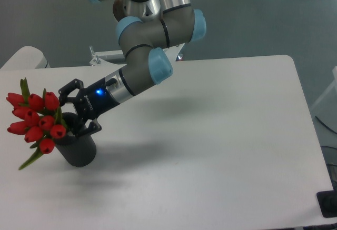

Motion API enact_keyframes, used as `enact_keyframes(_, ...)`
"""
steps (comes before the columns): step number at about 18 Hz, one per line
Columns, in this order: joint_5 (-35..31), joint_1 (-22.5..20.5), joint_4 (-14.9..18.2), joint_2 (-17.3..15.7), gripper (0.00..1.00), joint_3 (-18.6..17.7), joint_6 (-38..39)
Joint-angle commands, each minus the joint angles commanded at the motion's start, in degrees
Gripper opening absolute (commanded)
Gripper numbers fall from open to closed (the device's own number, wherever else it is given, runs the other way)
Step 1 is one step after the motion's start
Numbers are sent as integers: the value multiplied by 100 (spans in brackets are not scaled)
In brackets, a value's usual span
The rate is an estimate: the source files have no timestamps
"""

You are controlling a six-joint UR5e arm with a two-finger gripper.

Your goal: Insert the flowers into the vase

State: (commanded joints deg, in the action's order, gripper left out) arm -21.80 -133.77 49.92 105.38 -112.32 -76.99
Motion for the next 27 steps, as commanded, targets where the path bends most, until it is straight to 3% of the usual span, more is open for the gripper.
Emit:
enact_keyframes(8,26,-254,17,-88,100,-35,26)
enact_keyframes(19,0,-1212,26,-290,100,61,35)
enact_keyframes(23,-35,-1871,26,-115,100,184,-26)
enact_keyframes(27,-254,-2153,35,210,100,491,-18)
